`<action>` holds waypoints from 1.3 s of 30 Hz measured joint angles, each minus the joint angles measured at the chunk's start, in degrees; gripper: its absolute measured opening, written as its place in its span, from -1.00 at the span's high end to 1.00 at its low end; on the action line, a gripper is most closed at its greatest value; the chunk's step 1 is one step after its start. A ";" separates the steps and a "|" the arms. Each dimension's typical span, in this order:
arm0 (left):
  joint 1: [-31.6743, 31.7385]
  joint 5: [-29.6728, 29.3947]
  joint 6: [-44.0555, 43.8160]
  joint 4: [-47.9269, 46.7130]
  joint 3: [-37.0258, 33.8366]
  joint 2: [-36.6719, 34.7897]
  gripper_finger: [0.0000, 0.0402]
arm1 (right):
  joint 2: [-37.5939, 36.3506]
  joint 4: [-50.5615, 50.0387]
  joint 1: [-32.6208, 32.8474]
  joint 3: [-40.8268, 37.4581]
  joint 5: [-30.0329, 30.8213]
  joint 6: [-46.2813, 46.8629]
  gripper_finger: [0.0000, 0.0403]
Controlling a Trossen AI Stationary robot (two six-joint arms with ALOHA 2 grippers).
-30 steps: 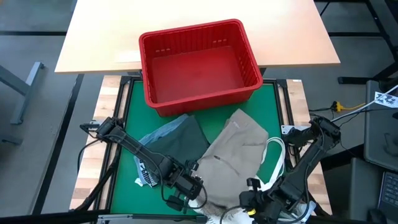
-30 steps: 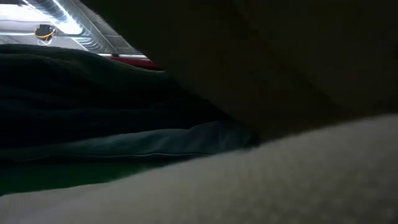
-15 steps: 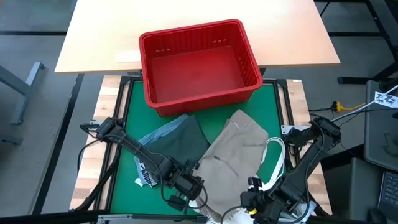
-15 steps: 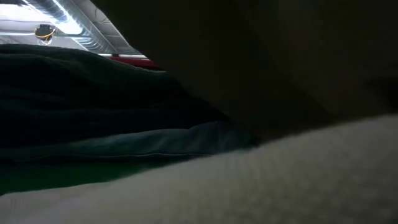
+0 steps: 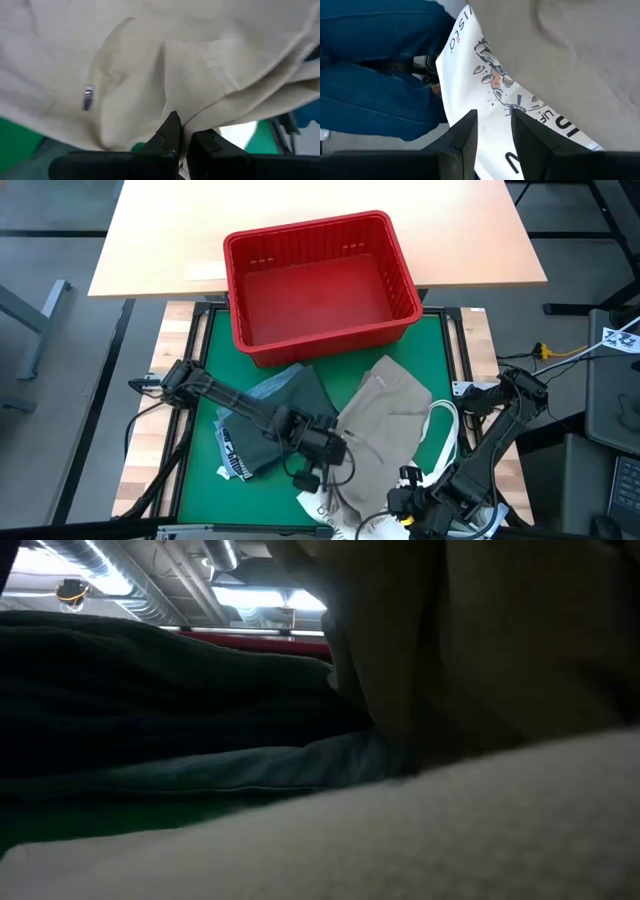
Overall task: Fold Laundry from Bin
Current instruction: Fold the light brown shorts
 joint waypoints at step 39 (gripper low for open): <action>1.44 0.98 0.76 -2.38 0.00 0.00 0.97 | 4.32 11.42 -5.37 -0.02 -0.20 5.90 -0.14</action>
